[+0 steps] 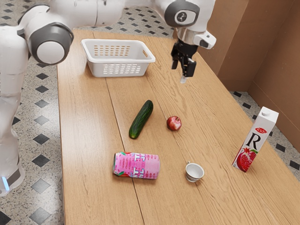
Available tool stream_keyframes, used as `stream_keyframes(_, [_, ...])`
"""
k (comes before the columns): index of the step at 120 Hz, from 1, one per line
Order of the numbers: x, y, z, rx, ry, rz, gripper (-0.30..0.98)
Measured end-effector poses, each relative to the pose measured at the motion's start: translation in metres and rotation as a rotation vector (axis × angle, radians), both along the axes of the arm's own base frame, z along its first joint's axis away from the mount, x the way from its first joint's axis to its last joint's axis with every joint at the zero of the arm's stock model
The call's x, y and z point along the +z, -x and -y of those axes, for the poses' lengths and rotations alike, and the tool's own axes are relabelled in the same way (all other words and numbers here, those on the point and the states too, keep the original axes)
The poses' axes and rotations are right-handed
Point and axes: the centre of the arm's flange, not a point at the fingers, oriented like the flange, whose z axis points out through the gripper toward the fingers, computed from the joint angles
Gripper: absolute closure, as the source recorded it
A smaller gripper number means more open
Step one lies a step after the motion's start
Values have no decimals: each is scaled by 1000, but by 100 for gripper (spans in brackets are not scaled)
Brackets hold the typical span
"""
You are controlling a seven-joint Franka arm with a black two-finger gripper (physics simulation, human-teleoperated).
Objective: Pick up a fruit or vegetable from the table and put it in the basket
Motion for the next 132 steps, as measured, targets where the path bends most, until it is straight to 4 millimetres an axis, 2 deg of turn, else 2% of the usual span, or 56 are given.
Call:
stream_keyframes(14, [-28,-15,-4,7,-9,-23,0])
stream_keyframes(23, [-42,-22,1,-1,-11,-35,0])
stream_keyframes(46, [-52,-28,9,-11,11,-34,0])
stream_keyframes(72, [-73,-28,28,-42,35,-53,0])
stream_keyframes(95, [-92,-12,43,-68,62,-72,0])
stream_keyframes(108, [-96,-11,55,-90,63,-57,0])
stream_keyframes(125, [-100,-12,60,-98,68,-42,0])
stream_keyframes(132, [-104,-7,58,-96,75,-48,0])
